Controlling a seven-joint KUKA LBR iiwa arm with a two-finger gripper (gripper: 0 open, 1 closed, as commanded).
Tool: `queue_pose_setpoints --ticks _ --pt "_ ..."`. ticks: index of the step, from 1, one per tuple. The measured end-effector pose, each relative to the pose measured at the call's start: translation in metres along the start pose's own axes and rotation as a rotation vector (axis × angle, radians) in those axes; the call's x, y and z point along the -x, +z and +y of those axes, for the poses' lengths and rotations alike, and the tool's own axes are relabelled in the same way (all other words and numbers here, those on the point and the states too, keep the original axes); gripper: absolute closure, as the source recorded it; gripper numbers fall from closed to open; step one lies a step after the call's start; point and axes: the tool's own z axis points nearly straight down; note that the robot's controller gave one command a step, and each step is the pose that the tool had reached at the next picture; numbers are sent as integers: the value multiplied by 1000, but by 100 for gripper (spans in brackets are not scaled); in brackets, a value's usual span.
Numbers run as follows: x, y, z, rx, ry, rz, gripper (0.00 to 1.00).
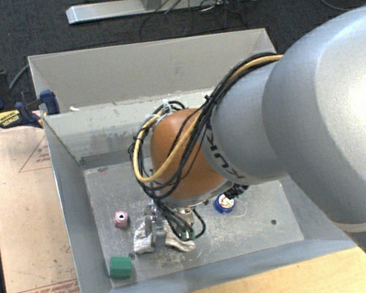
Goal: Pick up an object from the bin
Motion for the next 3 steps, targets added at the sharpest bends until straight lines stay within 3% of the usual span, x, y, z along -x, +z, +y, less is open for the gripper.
queue_pose_setpoints --ticks 3 --pt "0 -53 0 2 0 -2 100"
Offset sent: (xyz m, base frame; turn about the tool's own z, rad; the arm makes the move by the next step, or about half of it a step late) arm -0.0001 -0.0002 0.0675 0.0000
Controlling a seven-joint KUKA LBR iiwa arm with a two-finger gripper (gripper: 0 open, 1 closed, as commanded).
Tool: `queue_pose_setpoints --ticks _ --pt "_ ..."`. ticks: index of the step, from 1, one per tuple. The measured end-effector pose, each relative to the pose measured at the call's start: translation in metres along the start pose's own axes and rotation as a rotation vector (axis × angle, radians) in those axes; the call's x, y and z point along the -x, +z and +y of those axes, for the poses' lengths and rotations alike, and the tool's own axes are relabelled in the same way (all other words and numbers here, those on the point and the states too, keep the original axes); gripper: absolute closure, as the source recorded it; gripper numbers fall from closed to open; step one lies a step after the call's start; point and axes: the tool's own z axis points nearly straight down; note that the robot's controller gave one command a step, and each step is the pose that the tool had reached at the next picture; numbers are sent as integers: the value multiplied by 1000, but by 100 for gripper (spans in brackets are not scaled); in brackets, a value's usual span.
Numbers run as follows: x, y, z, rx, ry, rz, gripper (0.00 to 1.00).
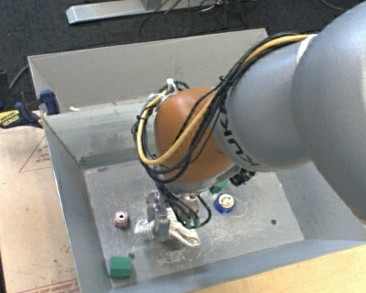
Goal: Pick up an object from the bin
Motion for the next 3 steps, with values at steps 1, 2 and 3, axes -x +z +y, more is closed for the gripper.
queue_pose_setpoints --ticks 1,2,3 --pt "-1 -13 0 -2 0 6 100" --pt "0 -36 0 1 0 -1 100" --pt "1 -42 0 2 0 -3 100"
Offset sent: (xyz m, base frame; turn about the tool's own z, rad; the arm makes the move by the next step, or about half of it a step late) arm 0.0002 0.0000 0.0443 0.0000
